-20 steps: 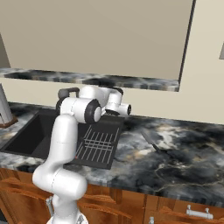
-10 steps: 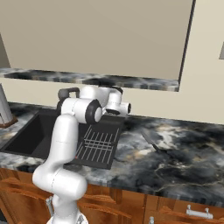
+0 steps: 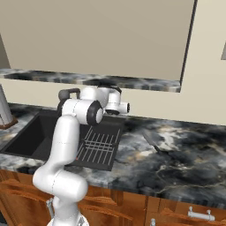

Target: Turn on the sink faucet. Then move the broccoli from the counter to the sink. Turn off the sink. Move the vegetable from the sink to the pot next to the stove. Finally move the pot to the rear left burner.

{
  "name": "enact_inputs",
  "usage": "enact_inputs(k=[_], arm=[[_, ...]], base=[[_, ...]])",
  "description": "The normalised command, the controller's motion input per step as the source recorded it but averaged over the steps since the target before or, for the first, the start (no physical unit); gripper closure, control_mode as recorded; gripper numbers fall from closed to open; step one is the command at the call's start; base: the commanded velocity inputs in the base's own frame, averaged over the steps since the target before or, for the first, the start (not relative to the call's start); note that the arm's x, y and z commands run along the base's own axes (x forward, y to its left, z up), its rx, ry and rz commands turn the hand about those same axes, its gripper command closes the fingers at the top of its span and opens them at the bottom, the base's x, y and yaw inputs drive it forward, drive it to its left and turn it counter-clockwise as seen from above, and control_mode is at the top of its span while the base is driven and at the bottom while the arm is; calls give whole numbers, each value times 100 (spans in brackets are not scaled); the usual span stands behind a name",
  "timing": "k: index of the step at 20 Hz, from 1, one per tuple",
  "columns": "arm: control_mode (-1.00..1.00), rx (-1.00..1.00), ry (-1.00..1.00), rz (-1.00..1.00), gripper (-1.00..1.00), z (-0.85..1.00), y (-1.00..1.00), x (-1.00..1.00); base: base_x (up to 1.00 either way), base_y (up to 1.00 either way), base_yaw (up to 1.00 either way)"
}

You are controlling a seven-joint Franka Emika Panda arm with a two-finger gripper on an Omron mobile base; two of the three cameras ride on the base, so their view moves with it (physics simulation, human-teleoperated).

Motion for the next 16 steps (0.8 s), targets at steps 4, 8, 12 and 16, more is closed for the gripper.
enact_inputs(k=[4,8,12,16], arm=[[-100,0,0,2,-100,1,40,-9],[-100,0,0,1,-100,0,44,-8],[-100,0,0,0,-100,1,47,-9],[-100,0,0,0,-100,6,50,-9]], base=[[0,0,0],[0,0,0],[0,0,0],[0,0,0]])
